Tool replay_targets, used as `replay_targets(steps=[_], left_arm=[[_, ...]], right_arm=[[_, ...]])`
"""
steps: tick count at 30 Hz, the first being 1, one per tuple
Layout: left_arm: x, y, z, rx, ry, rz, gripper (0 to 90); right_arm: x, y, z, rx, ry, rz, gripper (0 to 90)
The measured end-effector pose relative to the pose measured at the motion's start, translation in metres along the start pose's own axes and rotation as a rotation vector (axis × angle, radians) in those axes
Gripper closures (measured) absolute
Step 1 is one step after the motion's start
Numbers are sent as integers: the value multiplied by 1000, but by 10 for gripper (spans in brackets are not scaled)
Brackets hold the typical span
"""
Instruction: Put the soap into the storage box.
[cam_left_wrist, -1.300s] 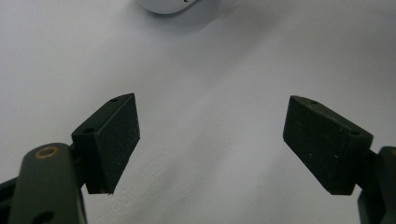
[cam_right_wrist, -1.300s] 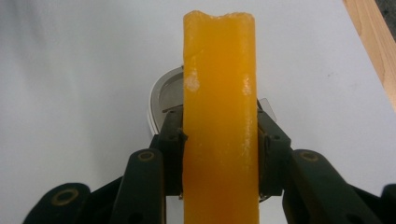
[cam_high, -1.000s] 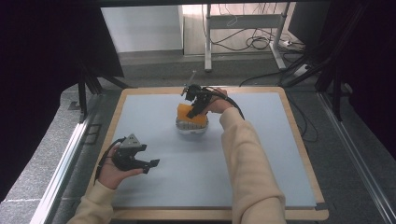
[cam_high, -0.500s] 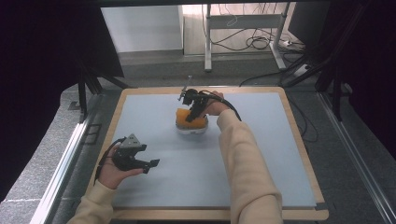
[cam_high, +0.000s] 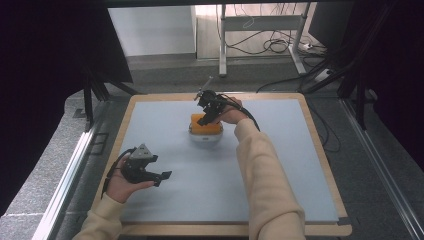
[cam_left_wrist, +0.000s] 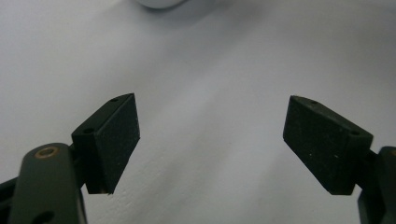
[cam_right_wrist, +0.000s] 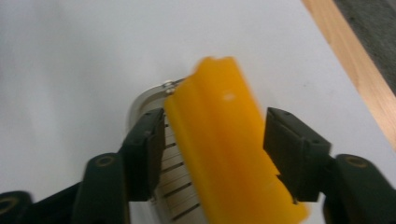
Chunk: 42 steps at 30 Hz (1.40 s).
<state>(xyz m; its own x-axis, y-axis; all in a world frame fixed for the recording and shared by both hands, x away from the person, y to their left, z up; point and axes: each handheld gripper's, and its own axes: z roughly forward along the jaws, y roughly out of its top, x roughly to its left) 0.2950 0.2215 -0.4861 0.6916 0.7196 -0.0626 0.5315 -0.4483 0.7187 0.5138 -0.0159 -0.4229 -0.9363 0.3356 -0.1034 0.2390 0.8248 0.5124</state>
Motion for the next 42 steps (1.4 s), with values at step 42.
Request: replay_targets(steps=[42], left_arm=[[-6,1,4,17,14,13,186]], right_arm=[[108,-225,-111,-241,-262,410,182]])
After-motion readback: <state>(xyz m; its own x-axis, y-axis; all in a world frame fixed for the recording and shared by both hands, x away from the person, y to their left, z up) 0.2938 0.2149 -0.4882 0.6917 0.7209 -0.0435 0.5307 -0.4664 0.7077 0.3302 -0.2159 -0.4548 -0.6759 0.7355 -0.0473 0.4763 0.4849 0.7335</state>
